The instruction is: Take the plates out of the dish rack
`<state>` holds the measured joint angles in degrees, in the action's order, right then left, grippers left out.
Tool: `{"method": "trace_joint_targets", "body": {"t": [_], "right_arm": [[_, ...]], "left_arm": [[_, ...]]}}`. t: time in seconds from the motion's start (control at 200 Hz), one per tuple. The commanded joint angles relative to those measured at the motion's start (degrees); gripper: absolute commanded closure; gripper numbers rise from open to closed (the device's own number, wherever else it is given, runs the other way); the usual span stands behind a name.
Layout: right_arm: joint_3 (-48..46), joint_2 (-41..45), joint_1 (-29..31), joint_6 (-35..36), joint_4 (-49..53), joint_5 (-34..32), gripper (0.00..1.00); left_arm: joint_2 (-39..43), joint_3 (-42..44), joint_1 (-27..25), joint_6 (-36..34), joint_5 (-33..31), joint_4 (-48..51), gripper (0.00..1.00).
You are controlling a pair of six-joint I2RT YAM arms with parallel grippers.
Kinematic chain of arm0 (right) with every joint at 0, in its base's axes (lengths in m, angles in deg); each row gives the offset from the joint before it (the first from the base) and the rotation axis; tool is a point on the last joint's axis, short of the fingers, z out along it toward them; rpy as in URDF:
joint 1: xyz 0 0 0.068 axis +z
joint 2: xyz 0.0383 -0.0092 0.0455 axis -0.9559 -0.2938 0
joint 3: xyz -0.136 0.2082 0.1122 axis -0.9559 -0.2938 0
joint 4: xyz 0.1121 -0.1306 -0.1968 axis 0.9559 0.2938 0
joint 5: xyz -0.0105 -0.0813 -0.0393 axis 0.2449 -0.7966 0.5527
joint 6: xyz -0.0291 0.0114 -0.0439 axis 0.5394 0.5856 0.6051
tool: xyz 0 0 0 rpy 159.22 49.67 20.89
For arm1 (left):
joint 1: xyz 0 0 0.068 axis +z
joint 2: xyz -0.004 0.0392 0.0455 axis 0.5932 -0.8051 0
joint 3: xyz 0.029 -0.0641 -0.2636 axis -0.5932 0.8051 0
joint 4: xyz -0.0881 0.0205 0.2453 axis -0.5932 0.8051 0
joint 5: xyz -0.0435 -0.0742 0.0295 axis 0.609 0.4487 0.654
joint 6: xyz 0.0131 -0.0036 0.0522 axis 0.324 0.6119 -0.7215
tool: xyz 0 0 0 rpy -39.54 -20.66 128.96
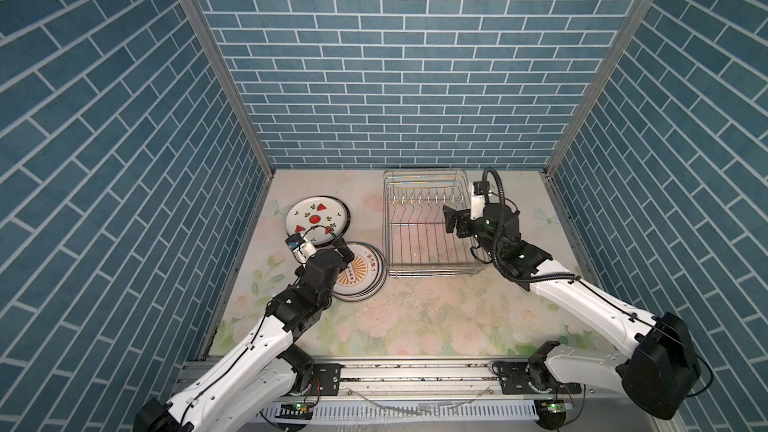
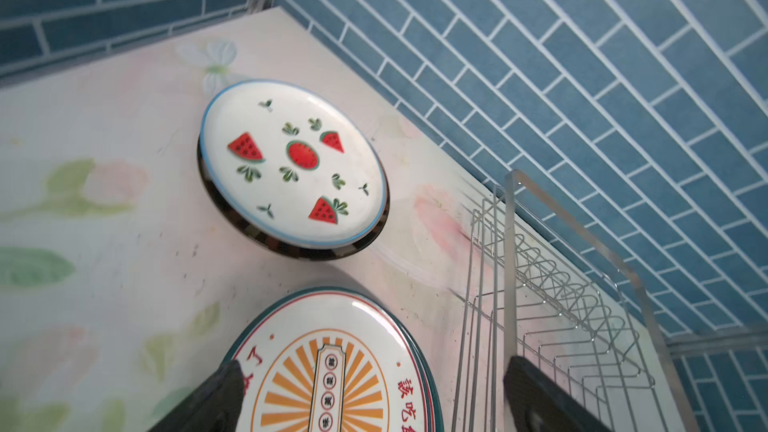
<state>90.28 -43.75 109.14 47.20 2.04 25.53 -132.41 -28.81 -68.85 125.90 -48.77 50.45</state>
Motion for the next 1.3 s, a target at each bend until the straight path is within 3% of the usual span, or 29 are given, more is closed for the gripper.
{"method": "trace_joint_targets", "body": {"t": [0.0, 0.1, 0.28, 0.385, 0.57, 0.665, 0.88, 1.005, 1.115, 1.185, 1.296], "right_arm": [[-1.6, 1.4, -3.5, -2.1, 5.3, -11.9, 0.01], [-2.8, 0.9, -7.1, -1.4, 6.4, -16.7, 0.02], [-11.3, 2.0, -10.8, 6.6, -6.3, -23.5, 0.04], [-13.3, 1.8, -15.1, 8.6, -8.7, -23.4, 0.05], [-16.8, -5.0, -22.0, 10.7, -17.3, -17.0, 0.07], [-17.0, -9.6, -22.2, 14.5, -20.0, -18.9, 0.09], [-20.3, -12.3, -22.8, 18.4, -27.5, -19.4, 0.09], [-20.0, -17.9, -23.3, 20.4, -32.9, -21.1, 0.09], [-20.4, -21.0, -23.5, 20.5, -36.0, -21.4, 0.09], [-20.7, -21.3, -24.3, 19.5, -36.3, -20.7, 0.08], [-21.3, -19.5, -28.6, 14.9, -33.7, -14.1, 0.07]], "left_arm": [[-2.8, -4.0, 1.8, -19.6, -1.4, -4.8, 0.00], [-6.4, -7.6, 5.3, -24.6, -1.6, -3.5, 0.00], [-12.9, -5.6, 12.7, -31.7, -3.1, -13.6, 0.00], [-17.5, -6.2, 16.5, -33.6, -4.0, -13.6, 0.00], [-23.9, -0.1, 20.4, -39.3, -5.5, -25.9, 0.00], [-27.4, 1.5, 20.7, -43.5, -7.4, -32.1, 0.00], [-32.4, 0.8, 23.6, -42.5, -7.9, -33.1, 0.00], [-33.3, 5.3, 23.8, -42.7, -12.8, -43.1, 0.00], [-37.8, 8.5, 25.1, -45.0, -7.9, -54.3, 0.00], [-37.1, 8.0, 25.2, -44.8, -5.5, -52.0, 0.00], [-36.5, 9.4, 27.4, -43.6, -1.3, -53.3, 0.00]]}}
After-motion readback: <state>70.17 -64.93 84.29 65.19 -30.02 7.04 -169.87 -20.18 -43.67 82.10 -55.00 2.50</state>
